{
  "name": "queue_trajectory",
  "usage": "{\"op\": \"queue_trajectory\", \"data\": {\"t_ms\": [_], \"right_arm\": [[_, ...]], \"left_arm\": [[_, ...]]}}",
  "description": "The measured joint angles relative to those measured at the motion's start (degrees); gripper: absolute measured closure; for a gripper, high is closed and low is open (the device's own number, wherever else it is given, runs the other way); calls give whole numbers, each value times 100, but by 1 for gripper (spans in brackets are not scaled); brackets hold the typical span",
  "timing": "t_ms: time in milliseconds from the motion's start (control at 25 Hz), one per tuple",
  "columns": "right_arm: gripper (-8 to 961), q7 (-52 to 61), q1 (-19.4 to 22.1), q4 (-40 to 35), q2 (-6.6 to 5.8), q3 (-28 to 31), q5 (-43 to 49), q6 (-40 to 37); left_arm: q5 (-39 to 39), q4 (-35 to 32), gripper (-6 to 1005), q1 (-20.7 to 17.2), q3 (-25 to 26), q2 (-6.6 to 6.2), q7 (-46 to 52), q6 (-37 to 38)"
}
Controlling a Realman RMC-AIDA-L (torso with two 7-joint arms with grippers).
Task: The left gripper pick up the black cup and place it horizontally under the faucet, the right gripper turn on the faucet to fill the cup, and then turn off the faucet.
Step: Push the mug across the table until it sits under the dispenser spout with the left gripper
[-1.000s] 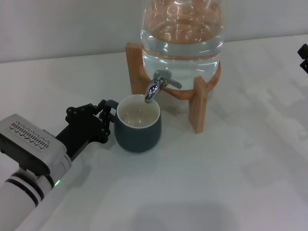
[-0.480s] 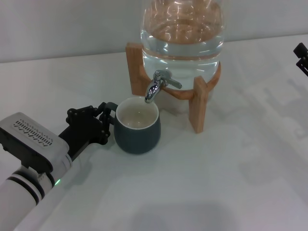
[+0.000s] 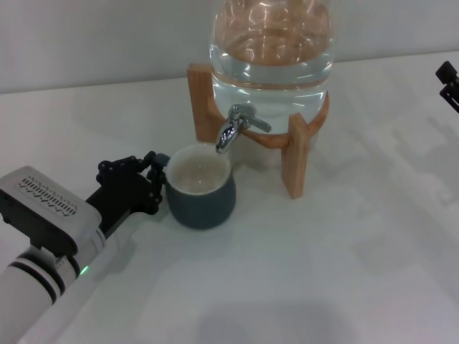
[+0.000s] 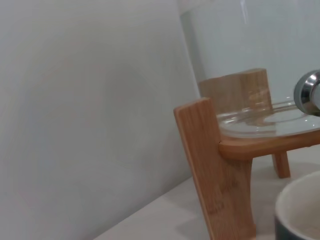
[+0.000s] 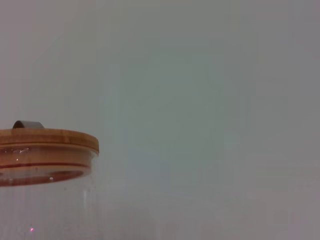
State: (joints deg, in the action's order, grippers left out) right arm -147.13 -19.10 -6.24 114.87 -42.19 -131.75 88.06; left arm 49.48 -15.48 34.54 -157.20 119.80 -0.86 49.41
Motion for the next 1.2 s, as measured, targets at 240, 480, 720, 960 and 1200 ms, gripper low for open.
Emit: {"op": "queue_trajectory", "data": {"t_ms": [240,480,720,960,1200], "right_arm": [[116,0,-17,-1,0,0,0,0],[117,0,-31,-1,-8,0,0,0],[117,0,-35,0,-9,0,0,0],[117,0,-34,0,-9,-4,0,0],[117,0,-32,0,-9,-9,0,3]], "left_arm": [[5,1,857,0,0,-1,-2,-2],[70,1,769,0,16,-1,12,-2],[70,16,581,-1,15,-12,133,-2],[70,74,541,4,14,-13,215,-7],[68,107,448,10,12,7,327,-52]]}}
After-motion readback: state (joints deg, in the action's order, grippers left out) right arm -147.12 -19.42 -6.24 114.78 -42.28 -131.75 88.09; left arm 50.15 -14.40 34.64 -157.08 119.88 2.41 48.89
